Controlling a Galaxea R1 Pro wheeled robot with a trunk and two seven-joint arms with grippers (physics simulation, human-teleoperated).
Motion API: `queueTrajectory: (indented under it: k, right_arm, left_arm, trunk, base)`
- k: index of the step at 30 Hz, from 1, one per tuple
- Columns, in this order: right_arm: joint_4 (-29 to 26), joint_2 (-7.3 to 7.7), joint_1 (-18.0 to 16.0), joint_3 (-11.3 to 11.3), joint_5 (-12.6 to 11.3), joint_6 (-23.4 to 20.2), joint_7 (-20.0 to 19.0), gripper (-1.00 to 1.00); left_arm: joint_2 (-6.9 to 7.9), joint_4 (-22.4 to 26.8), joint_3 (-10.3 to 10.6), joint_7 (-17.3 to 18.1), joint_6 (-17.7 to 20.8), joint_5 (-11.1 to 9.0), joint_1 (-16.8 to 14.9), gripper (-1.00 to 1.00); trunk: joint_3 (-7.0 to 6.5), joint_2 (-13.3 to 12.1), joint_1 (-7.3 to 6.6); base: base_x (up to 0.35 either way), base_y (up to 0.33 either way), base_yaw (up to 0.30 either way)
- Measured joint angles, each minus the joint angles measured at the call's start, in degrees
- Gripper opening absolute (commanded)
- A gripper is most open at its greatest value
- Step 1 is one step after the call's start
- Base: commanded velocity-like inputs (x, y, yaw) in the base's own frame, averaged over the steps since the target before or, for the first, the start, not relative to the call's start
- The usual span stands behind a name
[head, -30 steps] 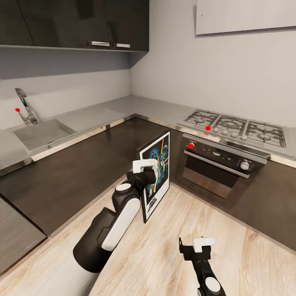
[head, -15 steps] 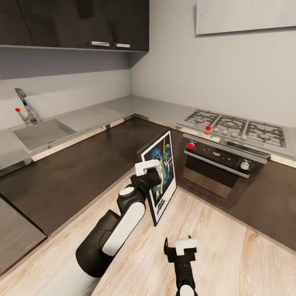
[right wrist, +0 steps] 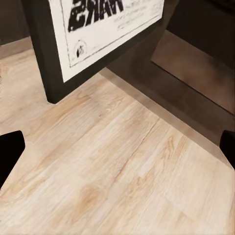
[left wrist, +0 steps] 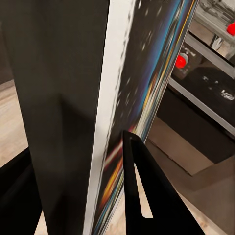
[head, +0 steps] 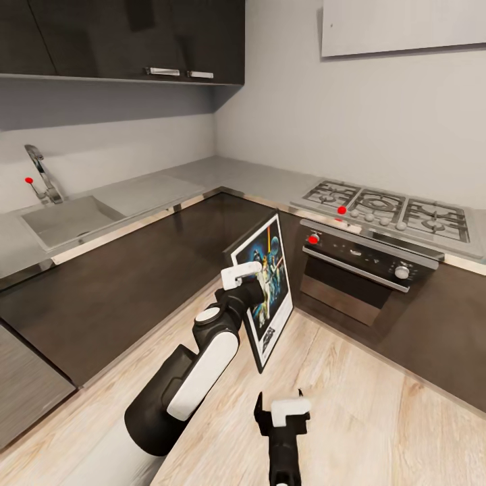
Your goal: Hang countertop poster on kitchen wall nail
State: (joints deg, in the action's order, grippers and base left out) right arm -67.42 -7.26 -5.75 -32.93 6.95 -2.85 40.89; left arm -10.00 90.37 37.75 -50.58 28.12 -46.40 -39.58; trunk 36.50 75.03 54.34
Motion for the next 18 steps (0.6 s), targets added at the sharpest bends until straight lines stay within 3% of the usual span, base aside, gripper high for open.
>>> queueTrajectory:
  k: [7,13,18]
  right_arm:
    - [-0.23,-1.08,0.00,-1.66,0.00,-0.15,1.62,1.00]
    - [-1.57,-1.98,-0.12,-9.75,0.11,-1.42,9.06,1.00]
    - [-3.94,-2.73,-0.80,-11.56,0.09,-6.51,11.12,1.00]
  left_arm:
    - [0.00,0.00,0.01,-0.54,-1.92,-0.17,0.00,-1.00]
    - [0.00,0.00,0.61,-0.91,-2.68,-0.16,0.00,-1.00]
    - [0.00,0.00,1.62,-0.96,-2.85,-0.24,0.00,-1.00]
  trunk:
    - [0.00,0.00,0.00]
    - [0.00,0.00,0.00]
    - [0.00,0.00,0.00]
  base:
    - [0.000,0.000,0.000]
    - [0.000,0.000,0.000]
    - [0.000,0.000,0.000]
